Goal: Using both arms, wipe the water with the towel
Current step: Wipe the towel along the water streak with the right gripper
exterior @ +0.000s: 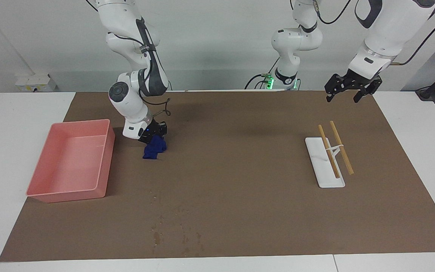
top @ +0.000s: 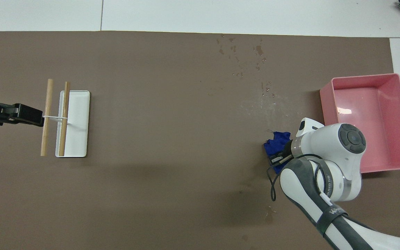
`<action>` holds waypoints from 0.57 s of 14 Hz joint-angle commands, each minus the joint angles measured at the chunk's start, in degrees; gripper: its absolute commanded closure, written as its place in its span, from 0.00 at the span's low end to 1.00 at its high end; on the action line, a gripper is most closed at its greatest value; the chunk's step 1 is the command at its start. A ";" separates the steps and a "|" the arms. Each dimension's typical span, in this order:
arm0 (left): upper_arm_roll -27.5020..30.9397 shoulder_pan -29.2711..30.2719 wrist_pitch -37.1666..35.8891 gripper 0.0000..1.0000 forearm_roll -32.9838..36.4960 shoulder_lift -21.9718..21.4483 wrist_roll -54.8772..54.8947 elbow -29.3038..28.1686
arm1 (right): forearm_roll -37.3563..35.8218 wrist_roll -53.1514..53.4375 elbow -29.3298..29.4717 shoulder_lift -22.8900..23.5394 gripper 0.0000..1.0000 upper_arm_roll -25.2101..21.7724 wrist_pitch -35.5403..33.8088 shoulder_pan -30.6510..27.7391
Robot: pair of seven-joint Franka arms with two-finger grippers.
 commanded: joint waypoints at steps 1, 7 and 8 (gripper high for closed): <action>-0.40 0.76 -0.41 0.00 -0.02 -0.39 0.20 -0.11 | -1.23 -2.47 3.40 6.62 1.00 0.12 7.10 -0.86; -0.40 0.76 -0.41 0.00 -0.02 -0.39 0.20 -0.28 | -0.79 -3.00 14.74 19.71 1.00 0.20 9.81 -1.75; -0.40 0.76 -0.41 0.00 -0.02 -0.39 0.20 -0.28 | -0.70 -2.92 16.32 20.86 1.00 0.21 10.17 -1.23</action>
